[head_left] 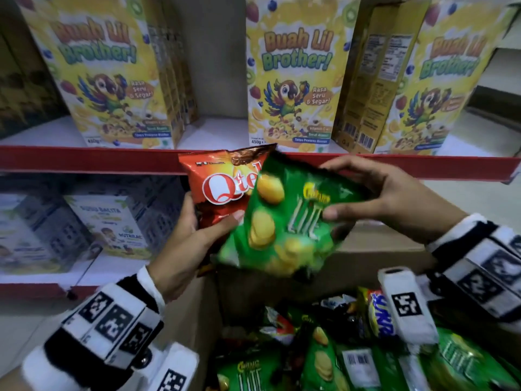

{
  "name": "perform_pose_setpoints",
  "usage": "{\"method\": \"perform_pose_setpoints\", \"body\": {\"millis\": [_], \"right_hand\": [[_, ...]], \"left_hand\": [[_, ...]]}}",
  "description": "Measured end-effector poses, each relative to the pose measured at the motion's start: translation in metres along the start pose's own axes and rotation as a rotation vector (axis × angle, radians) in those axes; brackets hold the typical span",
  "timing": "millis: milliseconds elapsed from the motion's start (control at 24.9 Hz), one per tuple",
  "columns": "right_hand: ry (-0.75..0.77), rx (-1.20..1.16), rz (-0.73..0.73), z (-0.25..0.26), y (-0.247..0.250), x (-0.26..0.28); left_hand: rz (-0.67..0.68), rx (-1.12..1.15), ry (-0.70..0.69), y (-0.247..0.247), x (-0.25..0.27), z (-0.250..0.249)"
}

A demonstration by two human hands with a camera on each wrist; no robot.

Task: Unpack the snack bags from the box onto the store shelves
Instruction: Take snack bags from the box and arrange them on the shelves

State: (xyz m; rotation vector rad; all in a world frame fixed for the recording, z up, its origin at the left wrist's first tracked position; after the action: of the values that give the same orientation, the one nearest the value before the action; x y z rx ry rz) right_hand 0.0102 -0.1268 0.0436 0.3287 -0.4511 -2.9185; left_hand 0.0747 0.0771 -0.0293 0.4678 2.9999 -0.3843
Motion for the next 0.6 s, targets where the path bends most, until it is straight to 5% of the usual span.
{"method": "perform_pose_setpoints", "body": {"millis": [161,362,603], "right_hand": [[0.022,-0.147,-0.184,0.003,0.017,-0.003],[-0.048,-0.174,-0.113,-0.006,0.005,-0.002],[-0.095,-0.181,-0.195,-0.02,-0.007,-0.004]], "left_hand": [[0.157,0.206,0.084,-0.029,0.006,0.001],[0.306,0.301,0.135,-0.043,0.013,0.005],[0.224,0.101,0.027,-0.03,0.009,0.018]]}}
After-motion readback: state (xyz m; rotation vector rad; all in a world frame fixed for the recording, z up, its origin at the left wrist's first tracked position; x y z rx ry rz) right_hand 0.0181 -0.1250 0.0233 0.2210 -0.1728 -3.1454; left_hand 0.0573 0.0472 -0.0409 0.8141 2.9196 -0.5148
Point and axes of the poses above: each hand's wrist, its own x-axis away from the middle knuckle, its own y-axis out of the back of the hand, z = x × y, the point moved 9 cm from there along -x, towards the middle knuckle, and after that the axes turned 1 degree about -z, right-handed, at the moved point
